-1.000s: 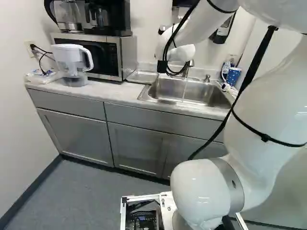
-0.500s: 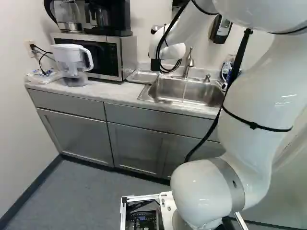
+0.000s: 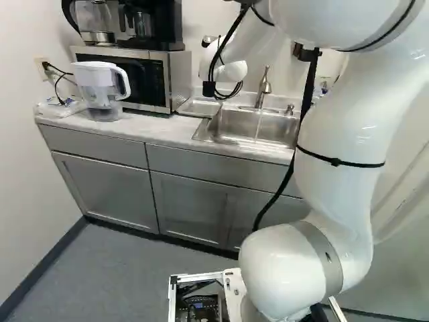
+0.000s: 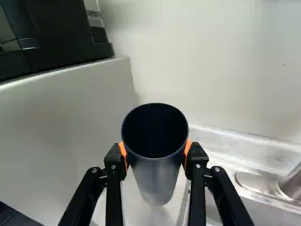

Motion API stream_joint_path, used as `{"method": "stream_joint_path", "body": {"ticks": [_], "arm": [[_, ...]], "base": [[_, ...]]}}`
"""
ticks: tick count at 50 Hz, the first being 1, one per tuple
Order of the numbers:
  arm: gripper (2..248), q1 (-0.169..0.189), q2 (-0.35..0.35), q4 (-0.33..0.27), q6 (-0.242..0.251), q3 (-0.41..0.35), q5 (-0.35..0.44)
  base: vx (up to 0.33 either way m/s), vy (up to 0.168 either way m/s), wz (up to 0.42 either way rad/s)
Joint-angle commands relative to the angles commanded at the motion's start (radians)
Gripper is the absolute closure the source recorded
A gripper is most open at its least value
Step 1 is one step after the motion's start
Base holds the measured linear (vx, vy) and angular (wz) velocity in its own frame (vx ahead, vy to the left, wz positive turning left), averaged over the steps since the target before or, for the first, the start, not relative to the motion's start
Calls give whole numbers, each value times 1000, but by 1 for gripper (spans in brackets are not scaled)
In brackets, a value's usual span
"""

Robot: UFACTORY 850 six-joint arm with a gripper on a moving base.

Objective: Rinse the cup and place it in the tray

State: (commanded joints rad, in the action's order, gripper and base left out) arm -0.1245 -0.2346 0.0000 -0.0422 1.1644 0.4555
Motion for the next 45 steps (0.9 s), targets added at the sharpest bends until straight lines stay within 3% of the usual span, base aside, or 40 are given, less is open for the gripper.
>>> {"method": "stream_joint_path", "body": {"ticks": [12, 45], "arm": [[125, -13, -68, 0, 0, 53, 40], [125, -13, -104, 0, 0, 25, 67]], "base": [[0, 0, 0], [0, 0, 0]]}}
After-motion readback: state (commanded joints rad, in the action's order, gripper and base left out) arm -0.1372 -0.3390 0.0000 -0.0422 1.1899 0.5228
